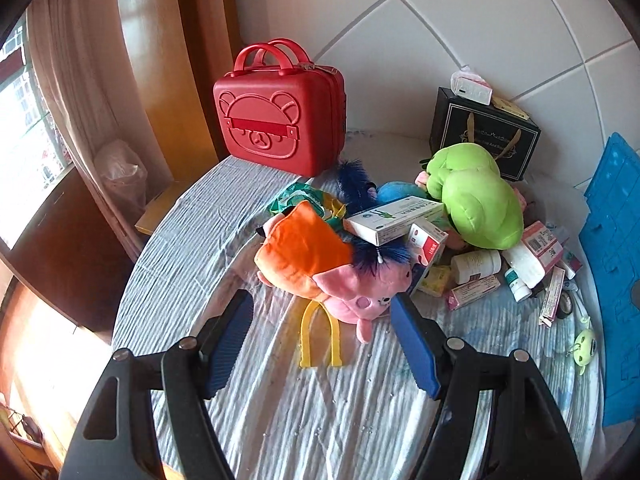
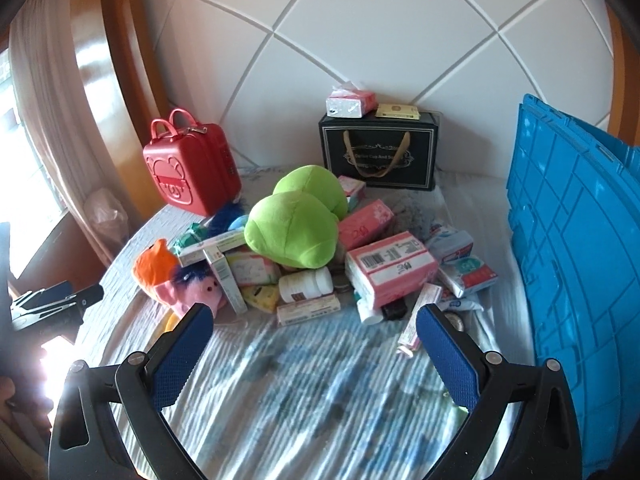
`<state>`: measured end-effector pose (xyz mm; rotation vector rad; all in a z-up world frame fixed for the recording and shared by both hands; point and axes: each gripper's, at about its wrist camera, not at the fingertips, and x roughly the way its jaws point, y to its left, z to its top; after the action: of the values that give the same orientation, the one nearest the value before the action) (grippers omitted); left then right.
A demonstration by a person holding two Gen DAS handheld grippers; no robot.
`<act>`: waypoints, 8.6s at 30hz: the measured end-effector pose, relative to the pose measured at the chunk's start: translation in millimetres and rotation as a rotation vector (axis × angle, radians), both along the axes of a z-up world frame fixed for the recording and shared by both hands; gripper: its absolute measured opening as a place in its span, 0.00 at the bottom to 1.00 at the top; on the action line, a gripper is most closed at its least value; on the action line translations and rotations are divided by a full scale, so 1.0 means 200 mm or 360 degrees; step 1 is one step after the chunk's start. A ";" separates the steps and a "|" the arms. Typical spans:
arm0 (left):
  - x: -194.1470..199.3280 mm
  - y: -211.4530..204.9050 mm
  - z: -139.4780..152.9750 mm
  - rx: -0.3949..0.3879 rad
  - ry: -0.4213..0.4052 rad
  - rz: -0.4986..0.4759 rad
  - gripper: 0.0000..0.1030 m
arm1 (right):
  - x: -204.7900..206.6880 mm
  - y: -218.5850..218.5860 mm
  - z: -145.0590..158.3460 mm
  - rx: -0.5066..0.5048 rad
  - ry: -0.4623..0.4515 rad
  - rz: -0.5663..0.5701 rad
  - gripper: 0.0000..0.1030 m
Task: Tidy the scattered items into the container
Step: 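Move both tools back over the cluttered table, then close both tools together on the green frog plush, then lift the green frog plush with both tools and carry it over the crate, then open both tools to drop the frog plush into the crate, then withdraw both tools from the crate back over the cluttered bed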
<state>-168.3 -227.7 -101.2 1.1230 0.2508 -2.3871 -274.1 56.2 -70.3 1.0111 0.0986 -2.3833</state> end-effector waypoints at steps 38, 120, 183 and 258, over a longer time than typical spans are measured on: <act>-1.58 -0.02 -0.46 0.0058 -0.0266 -0.0507 0.68 | -1.20 -0.46 -0.52 0.0511 -0.0209 -0.0523 1.00; -0.47 0.58 -0.65 0.0148 -0.0109 -0.0249 0.77 | -0.41 -0.23 -0.72 0.0345 -0.0246 0.0392 0.67; -0.16 2.21 1.08 -0.0286 0.0889 -0.1249 0.65 | 0.32 1.36 1.06 0.0057 0.0676 -0.0525 0.45; 0.21 2.42 0.74 0.0021 0.0491 -0.0879 0.74 | 0.61 2.06 0.58 0.0016 0.0298 -0.0367 1.00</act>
<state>-125.7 257.3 45.9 0.9076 0.0583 -3.0545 -151.8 467.8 45.9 0.8407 0.0653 -2.6872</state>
